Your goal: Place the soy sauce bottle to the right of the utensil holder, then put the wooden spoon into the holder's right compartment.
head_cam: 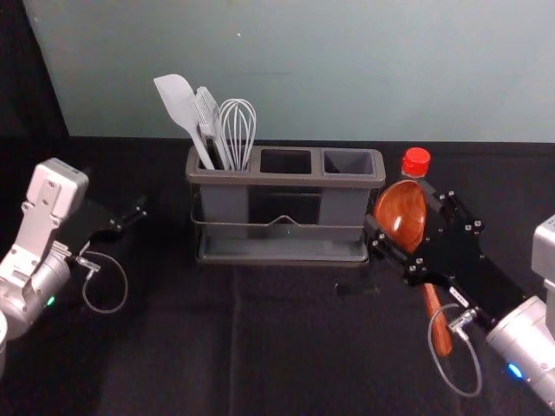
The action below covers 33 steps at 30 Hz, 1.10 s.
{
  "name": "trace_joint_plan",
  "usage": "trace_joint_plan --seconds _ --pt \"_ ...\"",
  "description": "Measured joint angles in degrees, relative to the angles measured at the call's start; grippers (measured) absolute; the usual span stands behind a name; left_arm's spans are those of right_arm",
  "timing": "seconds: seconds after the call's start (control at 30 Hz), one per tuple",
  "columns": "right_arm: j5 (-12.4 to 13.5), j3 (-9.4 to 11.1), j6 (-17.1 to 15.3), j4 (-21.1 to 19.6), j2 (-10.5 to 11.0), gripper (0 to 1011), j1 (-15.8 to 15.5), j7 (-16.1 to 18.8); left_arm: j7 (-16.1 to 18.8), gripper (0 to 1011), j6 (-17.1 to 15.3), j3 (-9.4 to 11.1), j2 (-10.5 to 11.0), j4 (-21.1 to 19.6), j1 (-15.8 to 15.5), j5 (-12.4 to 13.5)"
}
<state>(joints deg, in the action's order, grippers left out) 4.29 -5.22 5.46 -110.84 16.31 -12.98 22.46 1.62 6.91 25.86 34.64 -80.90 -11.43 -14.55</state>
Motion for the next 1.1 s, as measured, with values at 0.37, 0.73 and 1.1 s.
trace_joint_plan --seconds 0.37,0.73,1.1 --pt "0.2 -0.2 -0.5 0.3 0.0 838 0.1 -0.8 0.0 1005 0.0 0.0 0.0 0.0 0.0 0.0" --pt "1.8 0.4 -0.3 -0.1 0.2 838 -0.8 -0.8 0.0 1005 0.0 0.0 0.0 0.0 0.0 0.0" --pt "6.8 0.8 7.2 0.4 0.6 838 2.9 0.5 0.0 1005 0.0 0.0 0.0 0.0 0.0 0.0"
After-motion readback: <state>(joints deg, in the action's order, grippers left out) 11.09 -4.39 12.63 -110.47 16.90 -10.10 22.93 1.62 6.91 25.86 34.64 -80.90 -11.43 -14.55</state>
